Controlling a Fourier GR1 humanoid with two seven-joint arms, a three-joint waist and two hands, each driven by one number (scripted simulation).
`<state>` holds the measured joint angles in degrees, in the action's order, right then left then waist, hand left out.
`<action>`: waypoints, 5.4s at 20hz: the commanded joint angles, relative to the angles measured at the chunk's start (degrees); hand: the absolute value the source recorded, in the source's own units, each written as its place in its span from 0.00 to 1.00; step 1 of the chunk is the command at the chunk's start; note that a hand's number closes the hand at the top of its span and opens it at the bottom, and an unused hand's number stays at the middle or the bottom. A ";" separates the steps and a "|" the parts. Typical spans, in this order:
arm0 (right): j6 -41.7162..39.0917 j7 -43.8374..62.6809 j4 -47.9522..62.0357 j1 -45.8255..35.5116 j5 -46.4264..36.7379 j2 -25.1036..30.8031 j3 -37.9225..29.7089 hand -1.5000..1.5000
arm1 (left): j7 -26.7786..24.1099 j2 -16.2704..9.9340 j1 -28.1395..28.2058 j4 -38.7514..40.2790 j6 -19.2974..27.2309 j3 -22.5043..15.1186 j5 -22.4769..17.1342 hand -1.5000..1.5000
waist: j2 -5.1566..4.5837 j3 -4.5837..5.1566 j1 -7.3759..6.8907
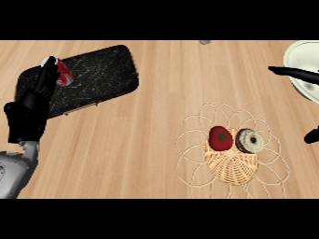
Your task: Pick the cupcake from the placemat and place it in the bowl
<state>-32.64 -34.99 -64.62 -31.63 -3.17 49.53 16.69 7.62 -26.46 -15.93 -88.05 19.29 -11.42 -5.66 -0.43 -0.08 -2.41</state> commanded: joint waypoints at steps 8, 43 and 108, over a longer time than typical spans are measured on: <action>-5.61 -1.64 -2.42 -5.52 -10.12 -3.46 10.63 0.00 | 2.59 1.77 -0.11 -0.40 0.64 0.77 2.71 0.50 | 0.34 0.09 1.73; 12.69 -9.90 15.56 -2.12 -40.29 -23.30 12.42 1.00 | 0.86 9.30 1.46 0.46 -6.15 7.22 9.98 0.50 | 0.29 0.08 2.40; 81.92 58.75 48.74 -19.66 -50.53 -12.94 -32.35 1.00 | 1.47 11.48 1.09 -2.36 -10.01 9.77 12.07 0.50 | -1.07 -0.13 -0.20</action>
<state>47.45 27.04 -20.77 -52.35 -54.70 33.90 -13.62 10.35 -15.46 -13.53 -92.24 9.71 -1.63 6.42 -0.99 -0.13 -2.19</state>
